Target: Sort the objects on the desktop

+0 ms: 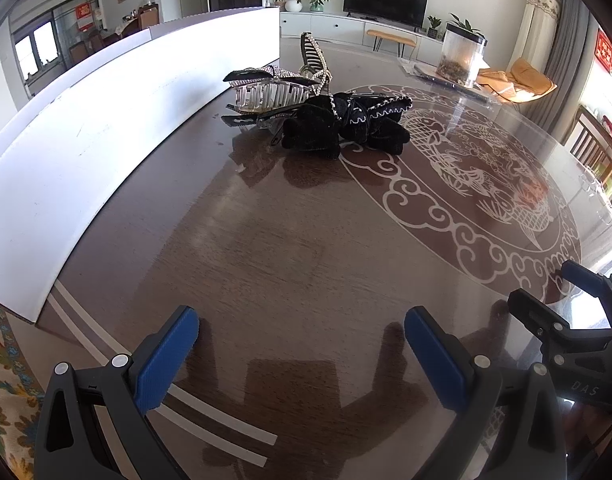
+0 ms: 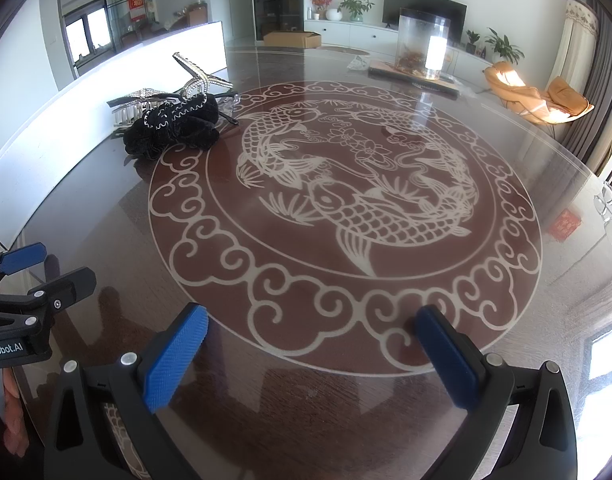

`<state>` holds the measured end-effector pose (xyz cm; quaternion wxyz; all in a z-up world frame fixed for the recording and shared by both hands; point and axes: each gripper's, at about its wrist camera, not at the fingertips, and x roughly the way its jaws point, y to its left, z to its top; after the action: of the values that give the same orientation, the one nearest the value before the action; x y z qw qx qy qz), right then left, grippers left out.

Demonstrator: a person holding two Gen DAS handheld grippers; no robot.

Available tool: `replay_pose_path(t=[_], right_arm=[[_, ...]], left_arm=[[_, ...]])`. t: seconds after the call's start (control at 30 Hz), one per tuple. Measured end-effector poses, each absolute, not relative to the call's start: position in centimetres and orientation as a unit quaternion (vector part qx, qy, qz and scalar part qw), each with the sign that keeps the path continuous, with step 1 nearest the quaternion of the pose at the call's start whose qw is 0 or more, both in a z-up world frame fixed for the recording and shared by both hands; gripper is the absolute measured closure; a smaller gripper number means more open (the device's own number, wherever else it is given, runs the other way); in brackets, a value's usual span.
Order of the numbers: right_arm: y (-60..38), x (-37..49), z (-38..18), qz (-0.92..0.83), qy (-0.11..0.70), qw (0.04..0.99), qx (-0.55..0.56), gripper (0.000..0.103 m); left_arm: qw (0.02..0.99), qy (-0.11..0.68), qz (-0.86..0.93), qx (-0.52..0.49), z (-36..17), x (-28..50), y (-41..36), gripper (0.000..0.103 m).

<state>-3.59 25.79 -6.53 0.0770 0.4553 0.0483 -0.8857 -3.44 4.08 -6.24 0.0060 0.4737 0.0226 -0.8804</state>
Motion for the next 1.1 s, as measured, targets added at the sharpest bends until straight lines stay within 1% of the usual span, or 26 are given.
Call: replay_pose_path(t=[0.33, 0.53, 0.63, 0.73, 0.83, 0.97, 1.1], right_arm=[[25.8, -3.6, -6.5, -0.886, 0.048, 0.077, 0.455, 0.0], [25.8, -3.6, -6.5, -0.886, 0.048, 0.077, 0.455, 0.0], [25.7, -4.0, -6.5, -0.885, 0.05, 0.082, 0.456, 0.0], [25.3, -6.7, -6.0, -0.884, 0.033, 0.103, 0.455, 0.0], [23.5, -10.7, -3.9, -0.884, -0.011, 0.165, 0.438, 0.0], [17.6, -15.6, -1.0, -0.879, -0.001, 0.218, 0.423, 0.0], [11.7, -20.4, -1.6, -0.872, 0.033, 0.199, 0.446, 0.0]], left_arm=[[0.018, 0.05, -0.888, 0.457, -5.4, -2.9, 2.7, 0.0], [0.036, 0.099, -0.887, 0.449, -5.2, -2.7, 0.6, 0.0], [0.044, 0.111, -0.887, 0.447, -5.1, -2.6, 0.1, 0.0], [0.053, 0.112, -0.89, 0.439, -4.8, -2.5, -0.1, 0.0], [0.063, 0.116, -0.891, 0.434, -4.7, -2.4, -0.6, 0.0], [0.072, 0.132, -0.888, 0.435, -4.9, -2.6, -1.3, 0.0], [0.073, 0.141, -0.882, 0.443, -5.2, -2.7, -1.6, 0.0]])
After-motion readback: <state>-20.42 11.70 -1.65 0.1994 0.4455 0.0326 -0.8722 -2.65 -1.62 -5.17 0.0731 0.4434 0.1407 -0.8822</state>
